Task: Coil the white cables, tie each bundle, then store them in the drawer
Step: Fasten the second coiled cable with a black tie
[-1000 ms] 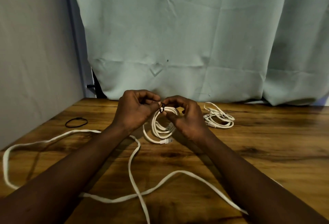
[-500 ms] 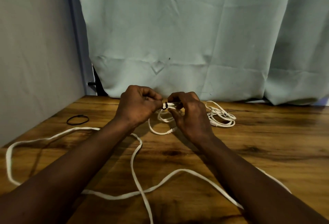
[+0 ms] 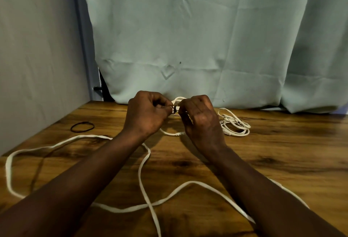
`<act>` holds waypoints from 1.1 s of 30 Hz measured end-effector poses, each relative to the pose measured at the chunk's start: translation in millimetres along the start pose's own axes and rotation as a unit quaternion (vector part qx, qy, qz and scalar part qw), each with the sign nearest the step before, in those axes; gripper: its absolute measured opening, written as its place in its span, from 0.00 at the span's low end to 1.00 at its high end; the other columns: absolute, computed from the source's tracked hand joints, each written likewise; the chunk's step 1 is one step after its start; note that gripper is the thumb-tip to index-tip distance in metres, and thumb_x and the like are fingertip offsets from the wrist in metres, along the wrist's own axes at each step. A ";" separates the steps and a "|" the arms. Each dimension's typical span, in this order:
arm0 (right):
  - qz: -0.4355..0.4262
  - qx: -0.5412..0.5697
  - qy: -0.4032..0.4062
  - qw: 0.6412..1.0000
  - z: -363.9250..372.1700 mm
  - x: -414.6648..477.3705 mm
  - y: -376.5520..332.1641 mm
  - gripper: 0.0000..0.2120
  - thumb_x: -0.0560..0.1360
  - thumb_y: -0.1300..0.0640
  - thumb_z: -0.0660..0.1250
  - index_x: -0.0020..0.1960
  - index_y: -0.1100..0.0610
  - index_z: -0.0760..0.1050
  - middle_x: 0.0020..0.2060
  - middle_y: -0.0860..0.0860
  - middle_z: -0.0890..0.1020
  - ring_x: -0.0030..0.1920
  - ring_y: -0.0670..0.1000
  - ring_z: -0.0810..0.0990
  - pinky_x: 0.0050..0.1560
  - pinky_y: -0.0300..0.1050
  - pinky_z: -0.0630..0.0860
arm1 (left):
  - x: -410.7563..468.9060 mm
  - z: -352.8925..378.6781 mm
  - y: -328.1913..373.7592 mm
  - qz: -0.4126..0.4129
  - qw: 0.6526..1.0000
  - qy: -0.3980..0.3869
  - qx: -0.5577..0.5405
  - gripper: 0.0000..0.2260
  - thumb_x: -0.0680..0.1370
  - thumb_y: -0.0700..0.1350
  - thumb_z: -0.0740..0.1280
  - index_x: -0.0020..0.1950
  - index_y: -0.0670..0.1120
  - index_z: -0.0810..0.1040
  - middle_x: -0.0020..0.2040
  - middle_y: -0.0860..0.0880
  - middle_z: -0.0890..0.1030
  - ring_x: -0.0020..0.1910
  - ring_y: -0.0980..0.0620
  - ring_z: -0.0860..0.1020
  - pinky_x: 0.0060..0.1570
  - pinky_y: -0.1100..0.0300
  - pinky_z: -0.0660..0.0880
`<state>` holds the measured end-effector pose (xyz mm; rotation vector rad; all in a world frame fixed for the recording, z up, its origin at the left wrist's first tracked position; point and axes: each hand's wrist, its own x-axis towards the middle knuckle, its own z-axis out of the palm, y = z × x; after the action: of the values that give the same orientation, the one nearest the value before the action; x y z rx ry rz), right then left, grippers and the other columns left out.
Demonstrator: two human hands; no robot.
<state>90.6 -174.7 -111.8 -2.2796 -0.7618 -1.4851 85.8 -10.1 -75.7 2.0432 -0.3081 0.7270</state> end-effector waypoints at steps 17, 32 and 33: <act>-0.029 -0.088 0.066 0.993 -2.9 6.2 2.8 0.03 0.72 0.64 0.72 0.45 0.58 0.80 0.38 0.55 0.81 0.43 0.59 0.77 0.51 0.53 0.70 | -1.7 5.0 -3.1 0.042 0.998 -0.002 -0.042 0.04 0.73 0.42 0.78 0.42 0.51 0.88 0.36 0.56 0.85 0.36 0.61 0.83 0.35 0.72 0.72; 0.043 -0.043 0.027 0.998 -4.0 1.6 -7.5 0.14 0.67 0.67 0.77 0.50 0.58 0.77 0.42 0.55 0.82 0.45 0.58 0.76 0.48 0.49 0.65 | -0.5 9.1 -12.8 -0.004 0.996 -0.018 -0.085 0.03 0.73 0.42 0.78 0.42 0.49 0.87 0.37 0.52 0.86 0.38 0.53 0.84 0.42 0.56 0.82; 0.047 -0.042 0.024 0.998 -4.2 1.3 -7.5 0.15 0.67 0.67 0.77 0.50 0.58 0.77 0.43 0.55 0.82 0.45 0.59 0.76 0.48 0.49 0.66 | 0.2 9.2 -13.2 0.001 0.996 -0.023 -0.081 0.02 0.73 0.41 0.78 0.42 0.48 0.87 0.37 0.52 0.86 0.38 0.52 0.85 0.43 0.55 0.82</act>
<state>83.5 -170.5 -109.1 -2.2980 -0.5815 -1.5494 95.7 -10.4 -88.4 1.9075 -0.3836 0.6358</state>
